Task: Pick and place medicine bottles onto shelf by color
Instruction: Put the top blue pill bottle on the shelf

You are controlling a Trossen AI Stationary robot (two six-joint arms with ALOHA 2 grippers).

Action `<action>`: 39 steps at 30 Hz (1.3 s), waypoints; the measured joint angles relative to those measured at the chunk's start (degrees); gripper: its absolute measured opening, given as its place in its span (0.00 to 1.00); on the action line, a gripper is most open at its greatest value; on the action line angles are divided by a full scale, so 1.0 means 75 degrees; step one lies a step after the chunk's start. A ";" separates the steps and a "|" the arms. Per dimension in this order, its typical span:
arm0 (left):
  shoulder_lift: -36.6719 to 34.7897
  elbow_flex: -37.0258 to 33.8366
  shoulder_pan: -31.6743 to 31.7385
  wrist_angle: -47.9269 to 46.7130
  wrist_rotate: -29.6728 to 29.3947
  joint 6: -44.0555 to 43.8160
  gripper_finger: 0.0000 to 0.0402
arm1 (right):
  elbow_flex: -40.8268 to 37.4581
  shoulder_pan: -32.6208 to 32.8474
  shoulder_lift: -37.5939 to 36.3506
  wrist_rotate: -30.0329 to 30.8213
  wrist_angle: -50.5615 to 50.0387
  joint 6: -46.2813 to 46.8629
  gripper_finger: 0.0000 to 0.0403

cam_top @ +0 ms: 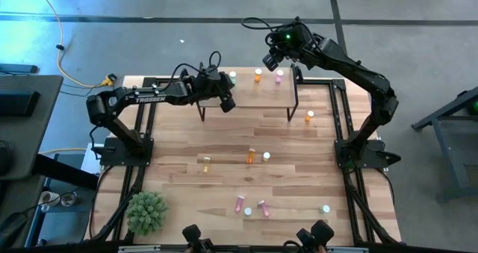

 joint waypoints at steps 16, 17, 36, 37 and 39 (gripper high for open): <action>0.0169 0.0000 0.0102 0.0264 -0.0255 0.0063 0.00 | 0.0000 0.0002 0.0000 0.0001 -0.0006 0.0003 0.37; 0.0169 0.0000 0.0102 0.0259 -0.0255 0.0064 0.00 | 0.0000 0.0003 0.0000 0.0001 -0.0006 0.0003 0.37; 0.0431 0.0000 0.0096 0.0435 -0.0577 0.0067 0.00 | 0.0000 0.0003 0.0000 0.0002 -0.0006 0.0004 0.37; 0.0431 0.0000 0.0096 0.0434 -0.0590 0.0067 0.00 | 0.0000 0.0003 0.0000 0.0001 -0.0006 0.0006 0.37; 0.0431 0.0000 0.0096 0.0440 -0.0625 0.0067 0.00 | 0.0000 0.0003 0.0000 0.0003 -0.0006 0.0006 0.37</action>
